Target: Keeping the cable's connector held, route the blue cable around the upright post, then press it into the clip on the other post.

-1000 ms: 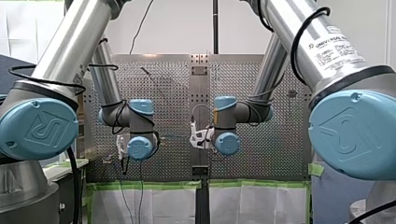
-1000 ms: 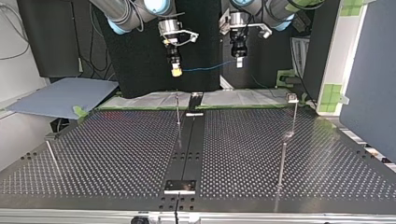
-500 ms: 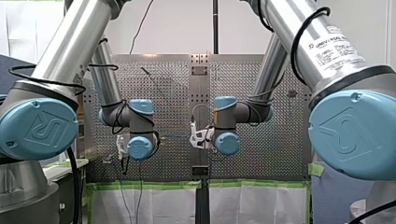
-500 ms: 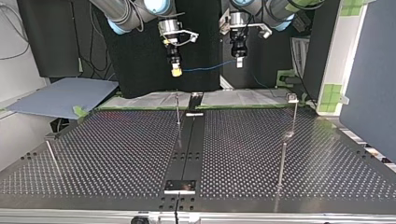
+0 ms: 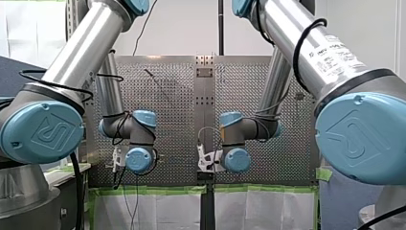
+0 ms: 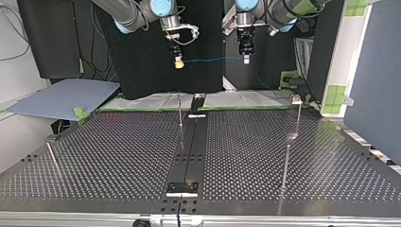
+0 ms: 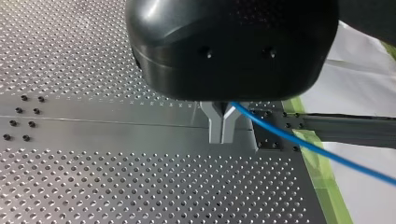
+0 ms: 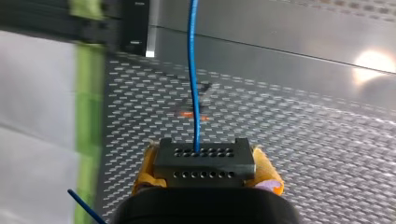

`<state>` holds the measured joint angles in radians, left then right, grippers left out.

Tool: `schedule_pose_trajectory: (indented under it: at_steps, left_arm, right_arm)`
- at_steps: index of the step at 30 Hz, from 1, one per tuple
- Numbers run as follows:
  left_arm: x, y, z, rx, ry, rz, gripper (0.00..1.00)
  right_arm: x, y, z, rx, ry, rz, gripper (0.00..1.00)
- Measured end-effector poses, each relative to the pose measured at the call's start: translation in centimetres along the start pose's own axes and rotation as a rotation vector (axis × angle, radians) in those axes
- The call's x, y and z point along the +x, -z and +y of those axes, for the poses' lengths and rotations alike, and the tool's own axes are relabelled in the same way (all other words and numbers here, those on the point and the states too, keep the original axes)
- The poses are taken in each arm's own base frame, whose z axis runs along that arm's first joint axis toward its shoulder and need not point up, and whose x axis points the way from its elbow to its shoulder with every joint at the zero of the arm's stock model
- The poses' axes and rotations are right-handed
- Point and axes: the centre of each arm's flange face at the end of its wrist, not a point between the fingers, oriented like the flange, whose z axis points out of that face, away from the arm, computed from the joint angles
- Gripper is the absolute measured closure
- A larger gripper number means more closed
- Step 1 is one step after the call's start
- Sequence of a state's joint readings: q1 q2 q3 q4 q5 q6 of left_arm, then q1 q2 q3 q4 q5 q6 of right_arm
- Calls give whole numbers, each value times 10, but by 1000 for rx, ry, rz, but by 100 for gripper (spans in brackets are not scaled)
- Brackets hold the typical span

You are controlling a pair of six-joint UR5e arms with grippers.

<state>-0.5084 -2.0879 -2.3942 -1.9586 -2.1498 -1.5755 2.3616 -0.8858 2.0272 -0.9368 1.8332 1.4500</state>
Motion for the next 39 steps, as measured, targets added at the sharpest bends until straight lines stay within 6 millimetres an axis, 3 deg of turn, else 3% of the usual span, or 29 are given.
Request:
schedule_pose_trajectory:
  at_steps: [5,15,25,31,39]
  left_arm:
    - [1,0,0,0,-1,2,100]
    - [-9,-7,0,8,-1,-3,100]
    - [-38,-9,7,-15,64,-6,100]
    - [-53,-8,15,-52,116,-7,100]
    - [-82,-10,22,-77,148,-18,100]
  right_arm:
    - [-20,3,-2,5,12,-42,100]
    - [-17,0,-2,2,17,-41,100]
    - [62,-18,-22,81,-82,63,100]
    - [117,-30,-23,133,-128,128,100]
    - [169,-28,-16,153,-145,173,100]
